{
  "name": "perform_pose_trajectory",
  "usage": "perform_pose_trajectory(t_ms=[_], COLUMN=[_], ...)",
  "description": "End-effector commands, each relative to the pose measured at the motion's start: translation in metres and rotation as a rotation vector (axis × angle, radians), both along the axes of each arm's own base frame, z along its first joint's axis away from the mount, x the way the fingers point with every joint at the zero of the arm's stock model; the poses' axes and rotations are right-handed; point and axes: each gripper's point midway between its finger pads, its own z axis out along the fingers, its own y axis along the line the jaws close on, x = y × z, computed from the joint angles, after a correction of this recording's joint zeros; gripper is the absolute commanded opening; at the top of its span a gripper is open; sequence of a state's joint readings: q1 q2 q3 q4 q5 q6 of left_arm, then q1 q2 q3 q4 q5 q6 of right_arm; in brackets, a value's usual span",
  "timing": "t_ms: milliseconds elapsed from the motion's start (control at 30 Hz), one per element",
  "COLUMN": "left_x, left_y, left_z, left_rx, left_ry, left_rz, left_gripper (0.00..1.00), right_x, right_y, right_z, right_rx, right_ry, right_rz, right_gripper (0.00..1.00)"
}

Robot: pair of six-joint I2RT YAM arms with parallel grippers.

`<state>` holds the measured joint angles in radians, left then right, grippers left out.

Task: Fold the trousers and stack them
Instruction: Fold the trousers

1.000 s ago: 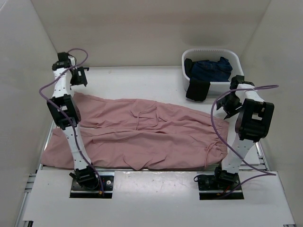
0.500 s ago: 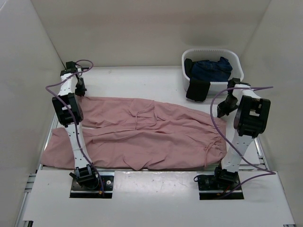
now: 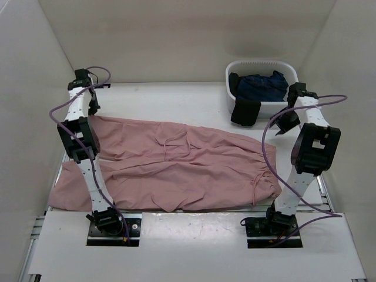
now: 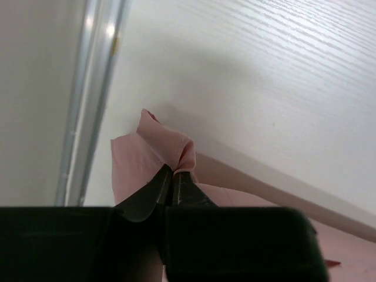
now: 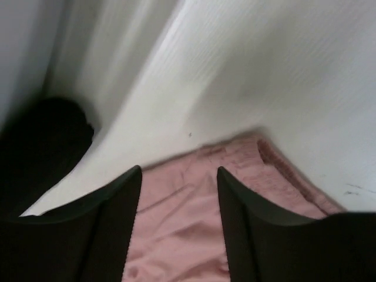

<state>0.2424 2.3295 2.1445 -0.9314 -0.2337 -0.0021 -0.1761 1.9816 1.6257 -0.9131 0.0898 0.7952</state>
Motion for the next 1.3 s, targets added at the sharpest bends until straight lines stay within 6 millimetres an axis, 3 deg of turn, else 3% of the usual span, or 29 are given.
perform_pose_trajectory(t_ms=[0,33,67,133,200,333,500,600,633,667,733,800,833,900,933,967,1000,1033,1067,1100,1133,1167,1200,1233,1267], left_x=[-0.013,-0.018,-0.027,-0.034,-0.045,-0.047,-0.045,-0.047,-0.049,-0.048,-0.045,-0.045,-0.04,-0.039,-0.039,-0.042,-0.047,-0.064,-0.077,-0.094,-0.129,-0.151,-0.174,-0.207,-0.243], left_y=[-0.01,-0.013,-0.015,-0.018,-0.02,-0.021,-0.018,-0.012,-0.006,-0.001,0.014,0.033,0.038,0.048,0.057,0.059,0.06,0.068,0.073,0.076,0.081,0.084,0.086,0.097,0.086], left_z=[0.066,0.061,0.045,0.032,0.023,0.024,0.041,0.046,0.046,0.05,0.065,0.082,0.101,0.133,0.157,0.171,0.183,0.203,0.209,0.209,0.201,0.191,0.18,0.165,0.136], left_rx=[0.064,0.052,0.042,0.026,0.018,0.018,0.036,0.047,0.047,0.05,0.08,0.143,0.17,0.236,0.264,0.284,0.299,0.31,0.314,0.305,0.286,0.274,0.267,0.248,0.207], left_ry=[-0.098,-0.083,-0.039,-0.003,0.035,0.033,0.003,-0.004,-0.003,-0.016,-0.049,-0.075,-0.111,-0.169,-0.221,-0.245,-0.265,-0.295,-0.299,-0.284,-0.248,-0.217,-0.179,-0.137,-0.08], left_rz=[-0.005,-0.01,-0.011,-0.016,-0.017,-0.017,-0.01,0.004,0.018,0.027,0.061,0.11,0.124,0.165,0.191,0.206,0.217,0.248,0.265,0.277,0.306,0.325,0.351,0.407,0.422], left_gripper=[0.14,0.14,0.14,0.14,0.14,0.14,0.14,0.14,0.14,0.14,0.14,0.14,0.14,0.14,0.14,0.14,0.14,0.14,0.14,0.14,0.14,0.14,0.14,0.14,0.14], right_x=[-0.015,-0.035,-0.033,-0.052,-0.051,-0.043,-0.03,-0.023,-0.023,-0.027,-0.02,-0.011,-0.01,-0.001,-0.006,-0.006,-0.009,-0.022,-0.03,-0.041,-0.062,-0.077,-0.09,-0.118,-0.133], right_y=[0.01,0.017,0.023,0.032,0.033,0.029,0.012,0.009,0.011,0.011,0.009,0.01,0.012,0.01,0.008,0.005,0.003,-0.002,-0.003,-0.005,-0.002,-0.002,0.0,0.004,0.006], right_z=[0.035,0.021,0.014,-0.008,-0.021,-0.05,-0.061,-0.063,-0.066,-0.066,-0.058,-0.043,-0.035,-0.001,0.008,0.034,0.048,0.051,0.074,0.079,0.065,0.078,0.073,0.049,0.053], right_rx=[0.006,0.031,0.04,0.066,0.039,0.009,-0.09,-0.103,-0.094,-0.097,-0.103,-0.096,-0.091,-0.106,-0.119,-0.141,-0.156,-0.168,-0.183,-0.201,-0.195,-0.202,-0.197,-0.183,-0.179], right_ry=[-0.042,-0.005,-0.032,0.013,0.004,0.049,0.062,0.066,0.082,0.094,0.08,0.043,0.037,-0.037,-0.041,-0.099,-0.124,-0.115,-0.175,-0.184,-0.144,-0.185,-0.179,-0.11,-0.14], right_rz=[0.048,0.021,0.019,-0.049,-0.087,-0.181,-0.256,-0.249,-0.247,-0.231,-0.196,-0.16,-0.142,-0.095,-0.083,-0.081,-0.078,-0.09,-0.098,-0.105,-0.115,-0.136,-0.149,-0.18,-0.197], right_gripper=[0.62,0.65,0.65,0.66,0.67,0.67,0.62,0.44,0.24,0.15,0.0,0.0,0.0,0.0,0.0,0.0,0.0,0.0,0.0,0.0,0.0,0.0,0.0,0.0,0.0])
